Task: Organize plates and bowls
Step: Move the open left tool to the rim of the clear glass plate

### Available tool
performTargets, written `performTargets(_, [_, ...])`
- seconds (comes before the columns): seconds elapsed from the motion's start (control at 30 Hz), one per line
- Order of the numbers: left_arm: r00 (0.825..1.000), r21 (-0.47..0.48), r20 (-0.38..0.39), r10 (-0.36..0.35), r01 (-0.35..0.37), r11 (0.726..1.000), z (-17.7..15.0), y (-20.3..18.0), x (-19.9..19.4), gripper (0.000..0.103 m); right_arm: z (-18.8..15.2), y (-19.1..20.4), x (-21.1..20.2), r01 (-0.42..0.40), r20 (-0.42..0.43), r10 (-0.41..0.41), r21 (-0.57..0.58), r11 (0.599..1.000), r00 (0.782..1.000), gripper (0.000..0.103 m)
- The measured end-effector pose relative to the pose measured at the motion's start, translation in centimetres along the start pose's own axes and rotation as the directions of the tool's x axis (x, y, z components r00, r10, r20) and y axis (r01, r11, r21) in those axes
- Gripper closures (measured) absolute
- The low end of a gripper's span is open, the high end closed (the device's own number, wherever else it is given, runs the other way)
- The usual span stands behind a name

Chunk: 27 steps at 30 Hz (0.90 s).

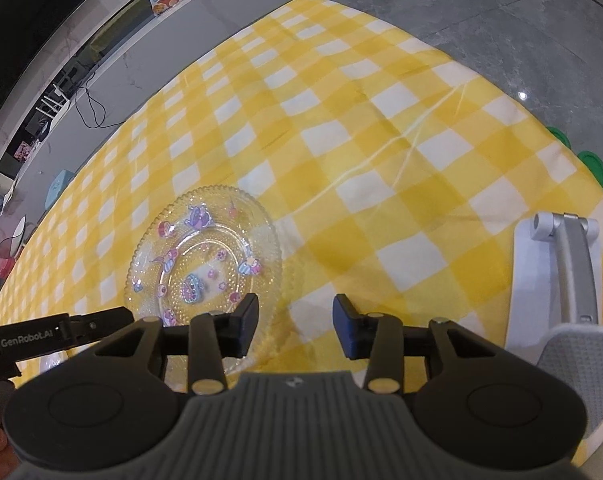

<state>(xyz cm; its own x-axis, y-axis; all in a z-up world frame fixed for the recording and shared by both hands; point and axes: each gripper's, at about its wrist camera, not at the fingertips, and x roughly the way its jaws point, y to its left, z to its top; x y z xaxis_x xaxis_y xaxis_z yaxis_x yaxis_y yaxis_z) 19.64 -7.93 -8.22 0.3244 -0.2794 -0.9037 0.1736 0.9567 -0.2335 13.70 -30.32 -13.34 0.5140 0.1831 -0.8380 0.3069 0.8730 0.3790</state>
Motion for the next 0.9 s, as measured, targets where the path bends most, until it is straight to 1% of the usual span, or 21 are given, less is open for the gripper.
performTargets(0.17, [1.0, -0.016, 0.003, -0.022, 0.022, 1.0, 0.2, 0.0, 0.4, 0.05, 0.4, -0.1, 0.2, -0.016, 0.006, 0.015, 0.013, 1.0, 1.0, 0.062])
performTargets(0.27, [0.999, -0.042, 0.002, -0.042, 0.042, 0.998, 0.5, 0.0, 0.7, 0.051, 0.7, -0.2, 0.3, -0.028, 0.012, 0.028, 0.025, 0.999, 1.0, 0.062])
performTargets(0.37, [0.998, -0.074, -0.002, -0.062, 0.062, 0.995, 0.9, 0.2, 1.2, 0.06, 1.0, -0.3, 0.7, -0.039, 0.02, 0.039, 0.032, 0.999, 0.999, 0.062])
performTargets(0.4, [0.997, -0.089, -0.008, -0.076, 0.075, 0.993, 0.9, 0.3, 1.4, 0.065, 1.1, -0.3, 0.8, -0.046, 0.023, 0.045, 0.037, 0.998, 0.999, 0.062])
performTargets(0.43, [0.995, -0.108, -0.014, -0.096, 0.094, 0.99, 0.9, 0.5, 1.6, 0.067, 1.3, -0.4, 0.9, -0.052, 0.025, 0.051, 0.041, 0.998, 0.998, 0.062])
performTargets(0.5, [0.991, -0.148, -0.018, -0.133, 0.129, 0.981, 0.9, 0.9, 2.0, 0.068, 1.5, -0.5, 1.1, -0.068, 0.03, 0.067, 0.051, 0.996, 0.997, 0.062])
performTargets(0.77, [0.982, -0.253, 0.004, -0.19, 0.185, 0.95, 1.1, 2.1, 2.2, 0.068, 2.3, -0.9, 1.8, -0.108, 0.037, 0.106, 0.073, 0.991, 0.994, 0.063])
performTargets(0.87, [0.985, -0.247, -0.001, -0.17, 0.165, 0.955, 1.2, 1.9, 2.2, 0.076, 2.5, -1.0, 2.0, -0.117, 0.041, 0.114, 0.075, 0.99, 0.993, 0.065])
performTargets(0.9, [0.987, -0.245, 0.0, -0.162, 0.157, 0.957, 1.1, 1.9, 2.2, 0.081, 2.6, -1.0, 2.1, -0.119, 0.04, 0.116, 0.075, 0.99, 0.992, 0.067])
